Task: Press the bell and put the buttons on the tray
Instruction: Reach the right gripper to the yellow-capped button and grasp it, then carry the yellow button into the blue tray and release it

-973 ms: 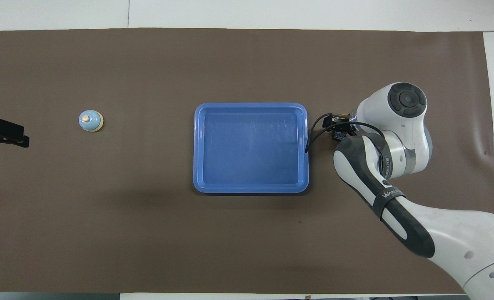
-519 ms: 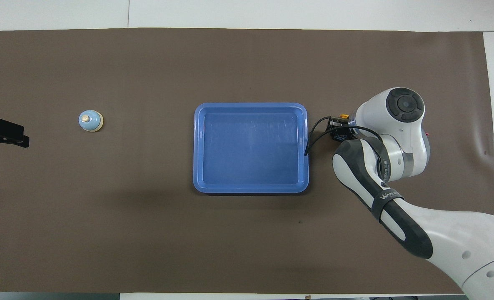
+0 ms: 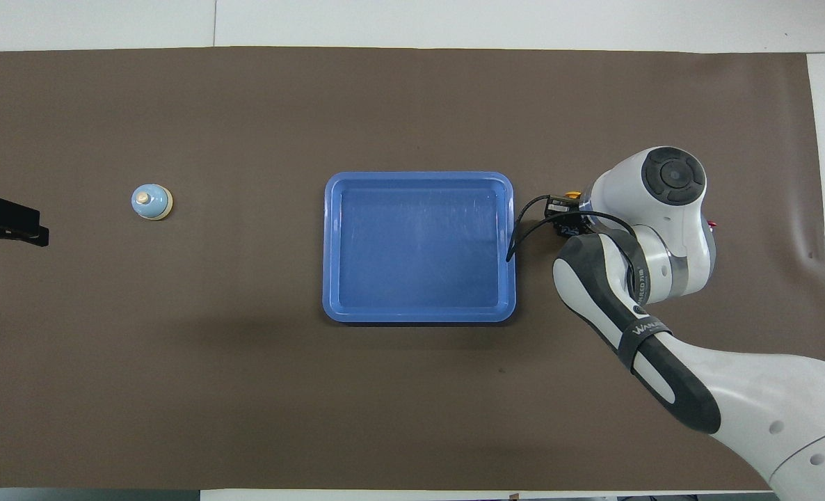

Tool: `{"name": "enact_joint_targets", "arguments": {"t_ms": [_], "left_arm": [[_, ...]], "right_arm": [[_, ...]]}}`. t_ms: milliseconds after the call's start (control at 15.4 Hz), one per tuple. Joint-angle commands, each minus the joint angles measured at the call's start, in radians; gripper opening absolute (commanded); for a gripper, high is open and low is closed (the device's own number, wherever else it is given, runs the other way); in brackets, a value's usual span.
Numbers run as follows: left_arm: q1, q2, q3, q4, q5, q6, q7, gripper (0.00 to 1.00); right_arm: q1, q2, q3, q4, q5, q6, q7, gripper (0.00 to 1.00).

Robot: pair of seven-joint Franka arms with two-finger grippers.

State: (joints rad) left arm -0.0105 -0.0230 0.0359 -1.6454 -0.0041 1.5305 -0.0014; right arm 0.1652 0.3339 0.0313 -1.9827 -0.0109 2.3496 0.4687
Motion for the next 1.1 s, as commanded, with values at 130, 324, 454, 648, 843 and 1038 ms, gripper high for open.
{"name": "enact_joint_targets", "arguments": {"t_ms": [130, 324, 454, 648, 843, 1038], "left_arm": [[0.000, -0.020, 0.001, -0.014, 0.015, -0.004, 0.003, 1.00], [0.000, -0.020, 0.001, -0.014, 0.015, -0.004, 0.003, 1.00], [0.000, -0.020, 0.001, -0.014, 0.015, -0.004, 0.003, 1.00], [0.000, -0.020, 0.001, -0.014, 0.015, -0.004, 0.001, 1.00], [0.000, -0.020, 0.001, -0.014, 0.015, -0.004, 0.001, 1.00], [0.000, -0.020, 0.001, -0.014, 0.015, -0.004, 0.003, 1.00]], "right_arm": [[0.077, -0.030, 0.010, 0.178, 0.000, -0.232, 0.085, 0.00], [0.189, -0.039, 0.012, 0.191, 0.003, -0.239, 0.180, 0.00], [0.232, -0.039, 0.012, 0.174, 0.003, -0.214, 0.215, 0.00], [0.264, -0.030, 0.013, 0.091, 0.003, -0.103, 0.228, 0.00], [0.274, -0.004, 0.013, 0.064, 0.003, -0.047, 0.240, 0.00], [0.290, 0.000, 0.013, -0.007, 0.003, 0.051, 0.240, 0.00]]}}
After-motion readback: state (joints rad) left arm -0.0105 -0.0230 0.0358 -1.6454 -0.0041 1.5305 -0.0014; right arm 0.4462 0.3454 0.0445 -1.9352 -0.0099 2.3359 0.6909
